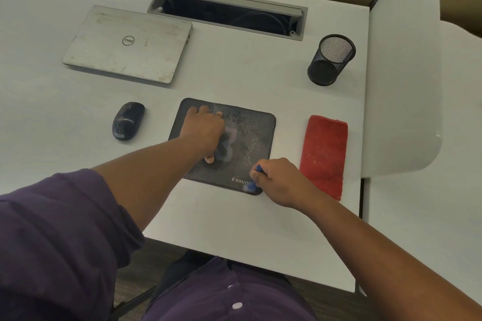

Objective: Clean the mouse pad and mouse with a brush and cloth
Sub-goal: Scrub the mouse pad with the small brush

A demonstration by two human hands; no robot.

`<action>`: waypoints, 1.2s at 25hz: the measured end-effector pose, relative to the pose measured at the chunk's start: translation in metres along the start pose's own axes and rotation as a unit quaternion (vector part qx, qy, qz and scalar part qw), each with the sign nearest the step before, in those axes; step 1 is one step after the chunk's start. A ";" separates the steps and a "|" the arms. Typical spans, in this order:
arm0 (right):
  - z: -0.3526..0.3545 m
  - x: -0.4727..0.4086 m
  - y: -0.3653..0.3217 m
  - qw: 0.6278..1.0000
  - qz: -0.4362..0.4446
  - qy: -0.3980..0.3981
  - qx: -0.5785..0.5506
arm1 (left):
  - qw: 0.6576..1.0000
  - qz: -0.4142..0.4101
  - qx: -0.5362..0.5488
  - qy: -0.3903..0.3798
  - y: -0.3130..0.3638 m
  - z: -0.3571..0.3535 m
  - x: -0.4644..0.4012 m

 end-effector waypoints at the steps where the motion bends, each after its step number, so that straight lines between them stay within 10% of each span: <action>1: -0.001 0.000 0.002 1.000 -0.007 0.009 0.024 | 1.000 0.003 0.004 -0.005 0.000 0.000 0.000; 11: 0.000 0.001 0.004 0.992 0.030 0.019 -0.119 | 1.000 -0.006 -0.007 -0.010 -0.001 0.005 0.003; 30: -0.037 0.008 -0.009 0.997 0.008 -0.071 -0.027 | 1.000 -0.025 0.006 0.013 -0.006 0.009 0.005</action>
Point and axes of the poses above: each hand's wrist, its own x-axis away from the middle knuckle, its own z-axis out of the back of the hand, y = z × x, the point moved 1 cm from there along -x, towards the middle knuckle, and after that the axes turned 13 degrees about -x, right-handed, at the moved point
